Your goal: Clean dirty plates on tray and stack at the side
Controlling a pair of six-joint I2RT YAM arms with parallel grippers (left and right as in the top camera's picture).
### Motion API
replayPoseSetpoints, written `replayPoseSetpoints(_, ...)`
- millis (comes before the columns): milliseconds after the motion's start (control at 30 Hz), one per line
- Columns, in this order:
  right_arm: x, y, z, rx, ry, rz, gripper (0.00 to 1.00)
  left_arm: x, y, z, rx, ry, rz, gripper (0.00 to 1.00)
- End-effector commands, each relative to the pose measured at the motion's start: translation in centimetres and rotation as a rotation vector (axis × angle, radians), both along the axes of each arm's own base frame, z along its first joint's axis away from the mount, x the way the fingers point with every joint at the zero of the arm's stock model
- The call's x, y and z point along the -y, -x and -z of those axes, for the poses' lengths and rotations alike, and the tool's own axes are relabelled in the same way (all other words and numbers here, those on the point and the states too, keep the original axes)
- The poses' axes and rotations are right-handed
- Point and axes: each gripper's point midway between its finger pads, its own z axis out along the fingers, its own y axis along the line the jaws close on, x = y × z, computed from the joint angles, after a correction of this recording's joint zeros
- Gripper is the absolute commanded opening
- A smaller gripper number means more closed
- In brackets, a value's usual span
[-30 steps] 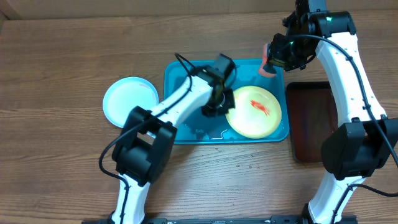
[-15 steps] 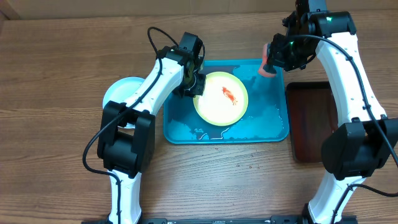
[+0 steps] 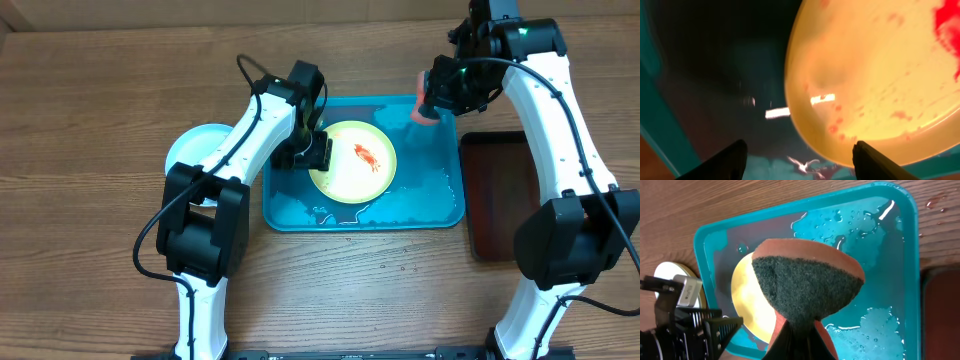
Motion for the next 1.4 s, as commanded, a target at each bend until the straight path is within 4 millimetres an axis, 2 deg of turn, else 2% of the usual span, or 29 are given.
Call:
replayPoseSetpoints(0, -0.3, -0.2, -0.4, 0.020, 0.002, -0.014, 0.04, 0.8, 1.5, 0.0, -0.130, 0.005, -0.317, 0.66)
replayPoseSetpoints(133, -0.3, -0.2, -0.4, 0.023, 0.002, -0.015, 0.04, 1.7, 2.3, 0.6, -0.127, -0.044, -0.385, 0.64)
replayPoseSetpoints(300, -0.3, -0.2, -0.4, 0.022, 0.003, -0.017, 0.04, 3.8, 2.4, 1.7, -0.083, -0.050, -0.448, 0.61)
replayPoseSetpoints(400, -0.3, -0.1, -0.3, 0.019, 0.004, -0.017, 0.04, 4.4, 2.6, 2.3, -0.073, -0.051, -0.487, 0.51)
replayPoseSetpoints(600, 0.1, 0.3, -0.1, 0.008, 0.031, -0.030, 0.04, 3.3, 2.2, 2.6, -0.047, -0.096, -0.544, 0.44)
replayPoseSetpoints(700, 0.1, 0.3, -0.1, 0.009, 0.033, -0.031, 0.04, 3.0, 2.1, 2.5, -0.049, -0.098, -0.551, 0.44)
replayPoseSetpoints(800, 0.1, 0.2, -0.1, 0.013, 0.032, -0.031, 0.04, 1.9, 1.0, 1.8, -0.009, -0.108, -0.563, 0.44)
replayPoseSetpoints(933, 0.1, 0.0, -0.1, 0.019, 0.032, -0.032, 0.04, -0.4, 0.2, -0.4, 0.007, -0.136, -0.606, 0.44)
replayPoseSetpoints(1100, 0.1, -0.1, -0.2, 0.027, 0.031, -0.031, 0.04, -1.0, 1.5, -1.1, -0.030, -0.167, -0.619, 0.47)
replayPoseSetpoints(1367, 0.1, -0.1, -0.2, 0.031, 0.035, -0.044, 0.04, -0.9, 4.2, 0.9, -0.090, -0.228, -0.679, 0.49)
